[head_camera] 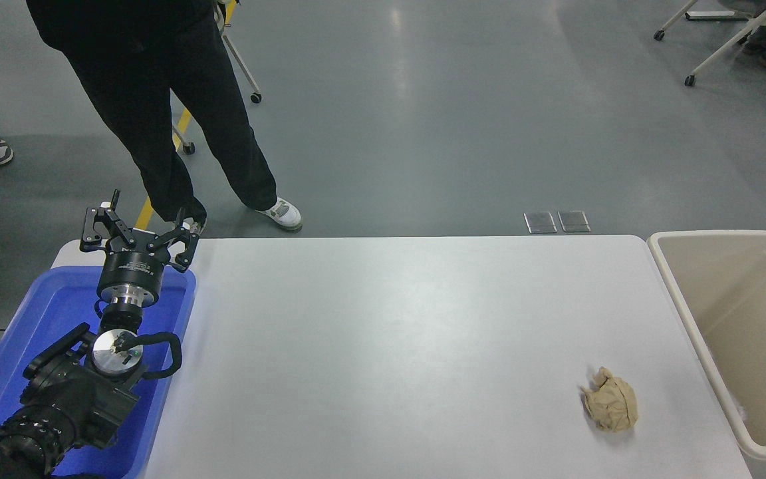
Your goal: Pick up foil plate and place in dustbin
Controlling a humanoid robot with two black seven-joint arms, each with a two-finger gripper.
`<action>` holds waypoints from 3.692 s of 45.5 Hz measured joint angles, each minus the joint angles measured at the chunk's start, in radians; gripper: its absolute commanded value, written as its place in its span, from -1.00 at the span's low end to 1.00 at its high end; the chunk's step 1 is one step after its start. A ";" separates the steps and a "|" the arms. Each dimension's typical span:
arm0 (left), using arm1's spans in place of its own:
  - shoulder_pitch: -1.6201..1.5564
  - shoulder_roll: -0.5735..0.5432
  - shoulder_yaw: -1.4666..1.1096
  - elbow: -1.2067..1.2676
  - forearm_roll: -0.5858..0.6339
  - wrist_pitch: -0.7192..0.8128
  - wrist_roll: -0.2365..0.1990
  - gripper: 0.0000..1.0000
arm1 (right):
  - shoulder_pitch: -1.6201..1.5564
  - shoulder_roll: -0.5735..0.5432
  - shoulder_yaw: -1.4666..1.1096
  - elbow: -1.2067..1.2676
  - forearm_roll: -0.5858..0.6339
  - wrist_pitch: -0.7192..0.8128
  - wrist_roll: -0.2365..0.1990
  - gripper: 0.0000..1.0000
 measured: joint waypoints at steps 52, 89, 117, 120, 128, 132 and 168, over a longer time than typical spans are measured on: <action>0.000 0.001 0.000 0.000 0.000 -0.001 0.001 0.98 | 0.605 -0.271 -0.113 0.621 -0.497 0.100 -0.013 1.00; 0.000 0.002 0.000 0.000 0.000 -0.001 0.000 0.98 | 1.103 -0.259 -0.665 0.958 -0.638 0.213 -0.031 1.00; 0.000 0.001 0.000 0.000 0.000 0.000 0.000 0.98 | 1.314 0.038 -0.803 1.025 -0.593 0.528 -0.033 1.00; 0.000 0.001 0.000 0.000 0.000 0.000 0.000 0.98 | 1.322 0.083 -0.815 1.026 -0.571 0.550 -0.034 1.00; 0.000 0.001 0.000 0.000 0.000 0.000 0.000 0.98 | 1.344 0.177 -0.842 1.038 -0.534 0.619 -0.036 1.00; 0.000 0.001 0.000 0.000 0.000 0.000 0.000 0.98 | 1.365 0.209 -0.851 1.055 -0.514 0.667 -0.036 1.00; 0.000 0.001 0.000 0.000 0.000 0.000 0.000 0.98 | 1.655 0.221 -1.010 1.295 -0.250 0.974 -0.059 1.00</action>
